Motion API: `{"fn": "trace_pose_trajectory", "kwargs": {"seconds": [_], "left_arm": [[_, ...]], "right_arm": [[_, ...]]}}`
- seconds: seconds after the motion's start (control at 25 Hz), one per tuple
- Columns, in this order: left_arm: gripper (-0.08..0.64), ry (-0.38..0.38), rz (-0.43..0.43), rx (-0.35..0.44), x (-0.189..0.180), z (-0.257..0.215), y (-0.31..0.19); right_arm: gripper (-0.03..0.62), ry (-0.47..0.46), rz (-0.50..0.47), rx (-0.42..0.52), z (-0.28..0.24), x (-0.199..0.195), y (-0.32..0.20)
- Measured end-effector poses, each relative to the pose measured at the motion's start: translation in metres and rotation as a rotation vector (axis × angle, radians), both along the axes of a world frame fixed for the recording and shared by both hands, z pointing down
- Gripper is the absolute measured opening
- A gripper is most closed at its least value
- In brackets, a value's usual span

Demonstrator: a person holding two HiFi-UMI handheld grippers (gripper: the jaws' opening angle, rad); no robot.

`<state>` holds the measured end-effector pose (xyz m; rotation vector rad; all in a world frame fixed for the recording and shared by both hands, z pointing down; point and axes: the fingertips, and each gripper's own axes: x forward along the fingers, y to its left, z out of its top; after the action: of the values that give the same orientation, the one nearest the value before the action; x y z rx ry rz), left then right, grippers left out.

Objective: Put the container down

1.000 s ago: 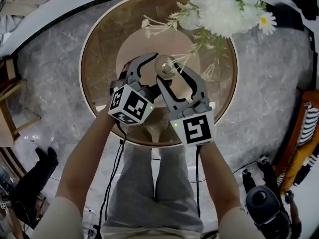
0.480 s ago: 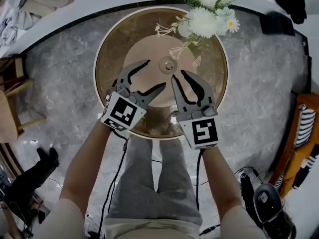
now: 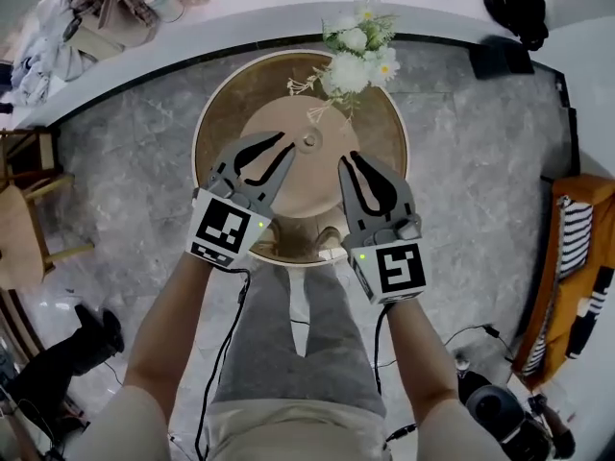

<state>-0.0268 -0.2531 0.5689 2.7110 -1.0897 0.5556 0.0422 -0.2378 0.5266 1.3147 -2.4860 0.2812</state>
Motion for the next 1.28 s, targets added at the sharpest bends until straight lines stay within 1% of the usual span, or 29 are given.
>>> {"fn": "trace_pose_trajectory", "kwargs": {"seconds": [0.04, 0.16, 0.32, 0.44, 0.56, 0.68, 0.76, 0.84, 0.92, 1.0, 1.16, 1.28], "left_arm": [[0.062, 0.004, -0.001, 0.005, 0.001, -0.014, 0.004], [0.051, -0.001, -0.007, 0.038, 0.001, -0.056, 0.013], [0.021, 0.002, -0.017, 0.065, 0.0, -0.107, 0.021], [0.009, 0.056, -0.06, 0.079, -0.006, -0.146, 0.024], [0.008, 0.097, -0.11, 0.103, -0.018, -0.187, 0.027], [0.008, 0.093, -0.119, 0.136, -0.023, -0.227, 0.034], [0.008, 0.06, -0.112, 0.152, -0.023, -0.25, 0.039], [0.008, 0.011, -0.104, 0.171, -0.023, -0.27, 0.043], [0.008, -0.014, -0.099, 0.201, -0.023, -0.292, 0.048], [0.008, -0.002, -0.099, 0.231, -0.024, -0.316, 0.055], [0.008, 0.04, -0.097, 0.297, -0.026, -0.369, 0.073], [0.008, 0.072, -0.092, 0.355, -0.023, -0.409, 0.085]], "right_arm": [[0.041, -0.003, 0.005, 0.002, -0.014, 0.002, 0.003], [0.037, 0.015, 0.016, 0.012, -0.052, 0.008, 0.011], [0.032, 0.028, 0.015, 0.057, -0.108, 0.012, 0.016], [0.021, 0.039, -0.005, 0.076, -0.149, 0.013, 0.024], [0.018, 0.024, -0.022, 0.11, -0.194, 0.009, 0.032], [0.012, 0.025, -0.047, 0.149, -0.238, 0.004, 0.04], [0.008, 0.029, -0.075, 0.162, -0.264, 0.001, 0.049], [0.008, -0.005, -0.102, 0.189, -0.291, -0.003, 0.058], [0.008, -0.008, -0.119, 0.224, -0.315, -0.004, 0.067], [0.008, -0.003, -0.134, 0.26, -0.338, -0.004, 0.073], [0.008, -0.085, -0.131, 0.281, -0.384, -0.004, 0.086], [0.008, -0.093, -0.134, 0.298, -0.413, 0.001, 0.096]]}}
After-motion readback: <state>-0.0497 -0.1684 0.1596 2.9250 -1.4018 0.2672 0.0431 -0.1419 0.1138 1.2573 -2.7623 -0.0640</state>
